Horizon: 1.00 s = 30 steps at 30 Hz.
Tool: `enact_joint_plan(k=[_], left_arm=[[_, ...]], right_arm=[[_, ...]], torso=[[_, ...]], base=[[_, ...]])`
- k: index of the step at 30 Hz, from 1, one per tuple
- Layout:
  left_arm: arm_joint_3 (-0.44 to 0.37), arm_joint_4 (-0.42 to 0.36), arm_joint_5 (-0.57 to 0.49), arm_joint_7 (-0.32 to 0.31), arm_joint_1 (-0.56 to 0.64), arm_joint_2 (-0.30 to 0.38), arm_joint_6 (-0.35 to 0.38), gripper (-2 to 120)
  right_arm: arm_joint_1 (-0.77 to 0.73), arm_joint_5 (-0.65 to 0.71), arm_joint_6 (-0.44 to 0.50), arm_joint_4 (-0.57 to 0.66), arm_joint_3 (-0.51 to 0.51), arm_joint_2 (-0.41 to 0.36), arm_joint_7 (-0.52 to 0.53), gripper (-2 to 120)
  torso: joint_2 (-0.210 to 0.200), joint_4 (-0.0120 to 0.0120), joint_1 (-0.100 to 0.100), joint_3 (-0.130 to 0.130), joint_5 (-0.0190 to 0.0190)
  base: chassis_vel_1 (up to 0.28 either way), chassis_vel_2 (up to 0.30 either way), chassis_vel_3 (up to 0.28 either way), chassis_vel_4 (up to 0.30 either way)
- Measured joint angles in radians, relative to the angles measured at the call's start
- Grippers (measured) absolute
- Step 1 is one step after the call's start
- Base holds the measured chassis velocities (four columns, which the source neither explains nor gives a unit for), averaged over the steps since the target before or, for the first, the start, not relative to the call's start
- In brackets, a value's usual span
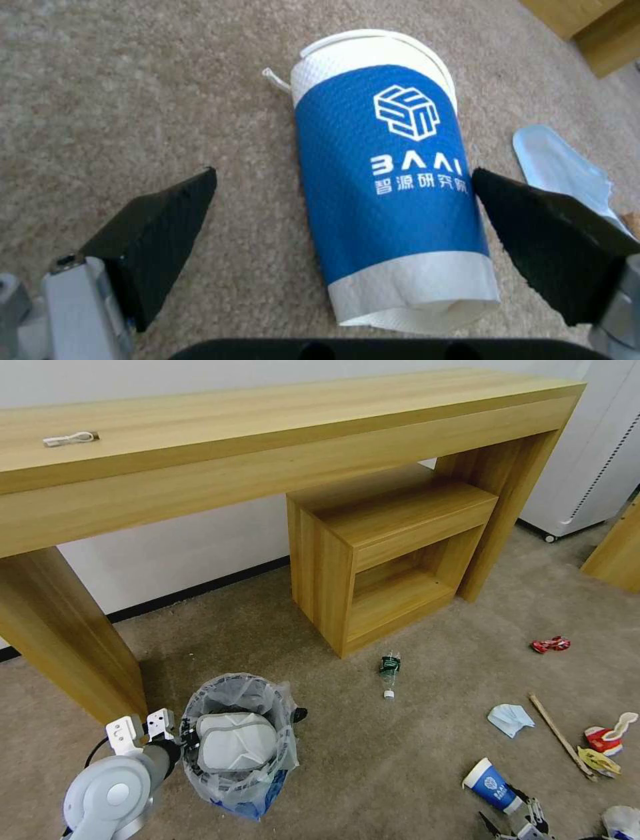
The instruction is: Pick up the trash bin and place the garbage on the floor into it.
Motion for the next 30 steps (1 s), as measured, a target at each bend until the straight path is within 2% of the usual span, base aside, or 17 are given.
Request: enact_joint_plan(k=[19, 23, 27, 28, 30], left_arm=[[-0.003, -0.003, 0.001, 0.0, 0.004, 0.0, -0.003, 0], [-0.004, -0.004, 0.001, 0.0, 0.004, 0.0, -0.004, 0], [-0.004, -0.004, 0.002, 0.0, 0.005, -0.001, -0.007, 0], [-0.004, -0.004, 0.002, 0.0, 0.005, -0.001, -0.007, 0], [-0.004, -0.004, 0.003, 0.0, 0.005, -0.002, -0.007, 0]], right_arm=[[0.054, 0.009, -0.002, -0.058, -0.017, 0.022, 0.003, 96], [0.055, 0.009, -0.002, -0.059, -0.019, 0.025, 0.007, 86], [0.055, 0.008, -0.002, -0.059, -0.02, 0.026, 0.013, 72], [0.055, 0.008, -0.002, -0.059, -0.02, 0.026, 0.013, 72], [0.055, 0.006, -0.001, -0.06, -0.019, 0.026, 0.013, 64]], torso=[[0.0, 0.0, 0.0, 0.0, 0.0001], [0.0, 0.0, 0.0, 0.0, 0.0], [0.0, 0.0, 0.0, 0.0, -0.0001], [0.0, 0.0, 0.0, 0.0, -0.0001], [0.0, -0.0001, 0.0, 0.0, -0.0002]], base=[[0.0, 0.0, 0.0, 0.0], [0.0, 0.0, 0.0, 0.0], [0.0, 0.0, 0.0, 0.0], [0.0, 0.0, 0.0, 0.0], [0.0, 0.0, 0.0, 0.0]])
